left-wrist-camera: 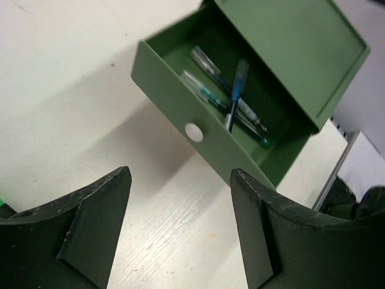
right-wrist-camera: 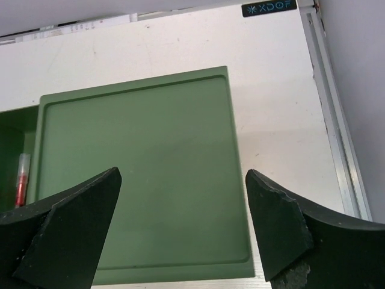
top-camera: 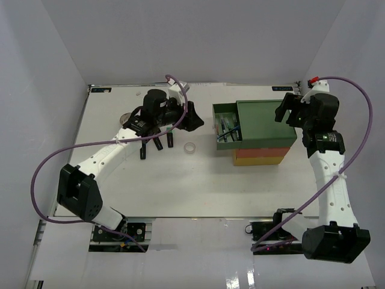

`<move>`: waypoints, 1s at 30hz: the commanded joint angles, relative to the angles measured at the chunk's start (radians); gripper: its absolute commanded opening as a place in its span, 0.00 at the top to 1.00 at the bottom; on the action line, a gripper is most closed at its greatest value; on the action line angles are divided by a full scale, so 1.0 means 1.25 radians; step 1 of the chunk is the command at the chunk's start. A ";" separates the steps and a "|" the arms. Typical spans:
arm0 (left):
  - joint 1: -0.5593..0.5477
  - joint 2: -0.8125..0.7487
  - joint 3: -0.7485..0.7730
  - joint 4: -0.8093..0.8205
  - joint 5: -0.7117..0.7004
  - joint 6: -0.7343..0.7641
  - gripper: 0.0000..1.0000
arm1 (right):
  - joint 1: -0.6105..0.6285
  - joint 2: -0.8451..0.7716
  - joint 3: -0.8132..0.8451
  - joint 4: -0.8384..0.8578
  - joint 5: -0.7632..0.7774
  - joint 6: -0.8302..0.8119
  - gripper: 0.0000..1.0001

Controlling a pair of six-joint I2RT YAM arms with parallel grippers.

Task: Sort the stationery into containers
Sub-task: Close the drawer in the storage box.

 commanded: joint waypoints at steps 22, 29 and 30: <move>-0.105 0.289 0.191 0.086 0.107 0.110 0.28 | -0.140 0.081 -0.096 0.102 -0.346 0.056 0.10; -0.137 0.398 0.291 0.104 0.123 0.116 0.28 | -0.139 0.083 -0.106 0.117 -0.361 0.065 0.09; -0.139 0.398 0.303 0.103 0.125 0.114 0.27 | -0.140 0.083 -0.106 0.117 -0.360 0.064 0.09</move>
